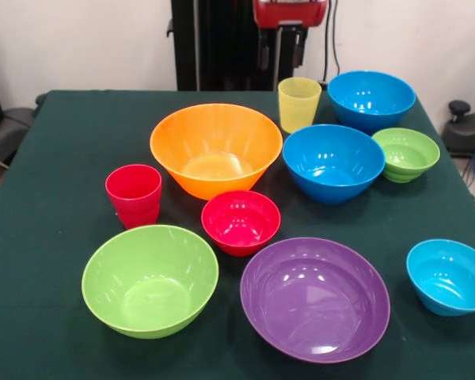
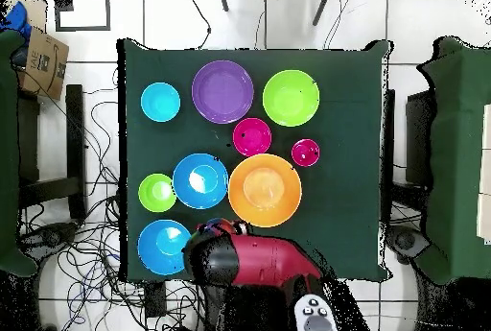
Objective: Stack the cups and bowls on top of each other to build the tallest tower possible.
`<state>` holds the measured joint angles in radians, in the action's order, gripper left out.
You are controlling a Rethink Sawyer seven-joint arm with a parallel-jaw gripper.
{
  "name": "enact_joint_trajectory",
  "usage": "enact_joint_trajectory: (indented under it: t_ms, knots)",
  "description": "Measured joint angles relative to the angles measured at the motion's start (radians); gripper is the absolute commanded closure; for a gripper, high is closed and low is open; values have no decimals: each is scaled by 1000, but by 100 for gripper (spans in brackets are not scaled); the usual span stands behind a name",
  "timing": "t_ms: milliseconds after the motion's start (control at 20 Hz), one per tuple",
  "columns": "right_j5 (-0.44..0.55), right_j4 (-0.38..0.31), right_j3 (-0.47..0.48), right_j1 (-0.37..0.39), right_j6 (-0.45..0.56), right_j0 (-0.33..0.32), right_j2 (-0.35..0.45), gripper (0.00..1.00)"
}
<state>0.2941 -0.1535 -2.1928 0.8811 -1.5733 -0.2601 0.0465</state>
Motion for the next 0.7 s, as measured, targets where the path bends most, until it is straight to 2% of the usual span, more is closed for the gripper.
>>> enact_joint_trajectory:
  t_ms: [350,700]
  knots:
    - [0,-48,30,-103,0,0,0,0]
    - [-3,-51,72,-189,-10,26,-45,0]
